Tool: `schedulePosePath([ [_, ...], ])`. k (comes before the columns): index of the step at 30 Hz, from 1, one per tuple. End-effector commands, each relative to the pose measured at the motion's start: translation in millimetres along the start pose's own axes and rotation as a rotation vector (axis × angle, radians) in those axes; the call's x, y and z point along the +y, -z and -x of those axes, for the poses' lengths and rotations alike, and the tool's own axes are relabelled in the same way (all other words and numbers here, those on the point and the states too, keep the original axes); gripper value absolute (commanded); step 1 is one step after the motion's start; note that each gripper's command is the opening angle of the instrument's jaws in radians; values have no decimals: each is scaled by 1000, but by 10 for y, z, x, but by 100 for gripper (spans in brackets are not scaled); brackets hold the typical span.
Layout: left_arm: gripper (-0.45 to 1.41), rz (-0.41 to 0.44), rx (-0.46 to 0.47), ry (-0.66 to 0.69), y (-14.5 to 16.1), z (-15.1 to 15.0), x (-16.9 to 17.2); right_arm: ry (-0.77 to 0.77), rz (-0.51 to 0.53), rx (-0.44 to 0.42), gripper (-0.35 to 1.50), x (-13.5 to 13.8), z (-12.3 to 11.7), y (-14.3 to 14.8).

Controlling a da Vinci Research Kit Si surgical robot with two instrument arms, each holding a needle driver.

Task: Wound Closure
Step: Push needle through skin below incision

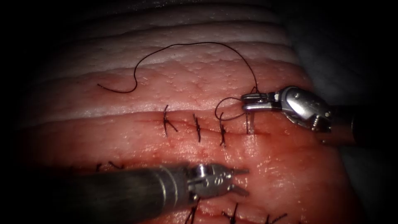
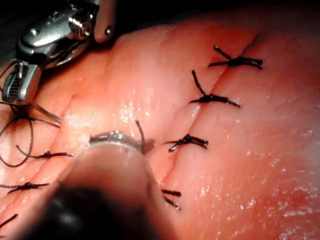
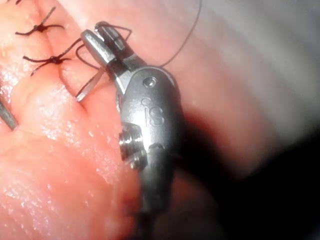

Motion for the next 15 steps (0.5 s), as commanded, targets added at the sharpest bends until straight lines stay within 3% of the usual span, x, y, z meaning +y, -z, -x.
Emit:
schedulePosePath([
  [1, 19, 2, 3, 4, -8, 0, -2, -8, -2, 2, -35, 2, 4, -8],
  [15, 19, 11, 4, 4, -7, 6, -5, -184, -26, 18, -35, -8, 14, -8],
])
